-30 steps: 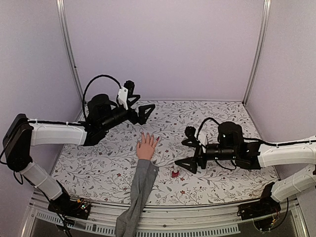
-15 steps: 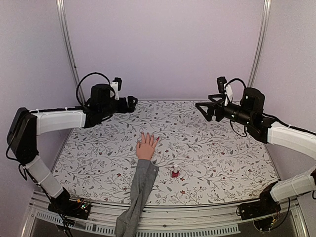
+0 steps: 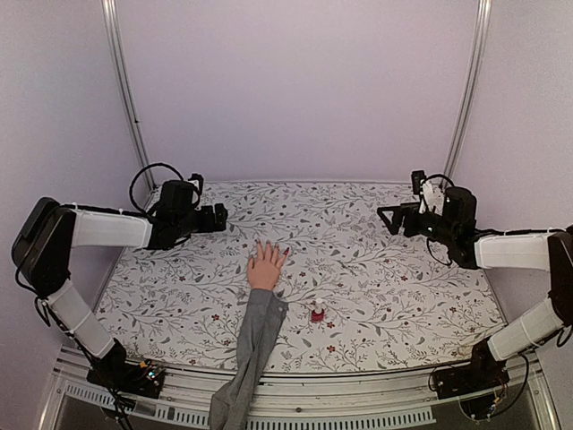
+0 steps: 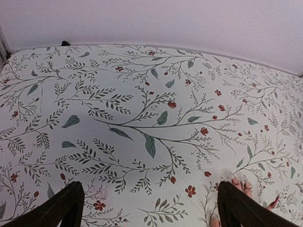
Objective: Paint the nails
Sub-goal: Reset both arms
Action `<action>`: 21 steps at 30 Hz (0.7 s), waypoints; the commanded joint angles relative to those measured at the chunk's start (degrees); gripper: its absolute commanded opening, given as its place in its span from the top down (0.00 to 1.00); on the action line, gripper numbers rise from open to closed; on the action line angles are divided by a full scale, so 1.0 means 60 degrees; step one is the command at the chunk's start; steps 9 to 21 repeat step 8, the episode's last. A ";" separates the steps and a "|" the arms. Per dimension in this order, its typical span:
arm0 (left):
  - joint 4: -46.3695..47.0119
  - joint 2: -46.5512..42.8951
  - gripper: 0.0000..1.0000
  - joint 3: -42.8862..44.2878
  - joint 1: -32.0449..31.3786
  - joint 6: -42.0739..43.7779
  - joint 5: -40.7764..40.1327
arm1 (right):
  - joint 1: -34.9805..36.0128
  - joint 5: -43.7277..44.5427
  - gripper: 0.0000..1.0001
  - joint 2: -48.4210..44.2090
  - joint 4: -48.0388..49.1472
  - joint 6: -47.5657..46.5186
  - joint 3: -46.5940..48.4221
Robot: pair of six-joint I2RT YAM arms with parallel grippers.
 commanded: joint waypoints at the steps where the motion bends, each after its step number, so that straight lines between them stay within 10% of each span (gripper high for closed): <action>1: 0.0698 -0.0072 0.00 -0.0287 0.0004 -0.0258 -0.0049 | -0.0009 -0.0246 0.01 0.0028 0.1161 0.0225 -0.0336; 21: 0.0451 0.0019 0.00 0.0033 -0.0005 -0.0309 0.0040 | -0.0006 -0.0288 0.01 0.0068 0.1226 0.0191 -0.0347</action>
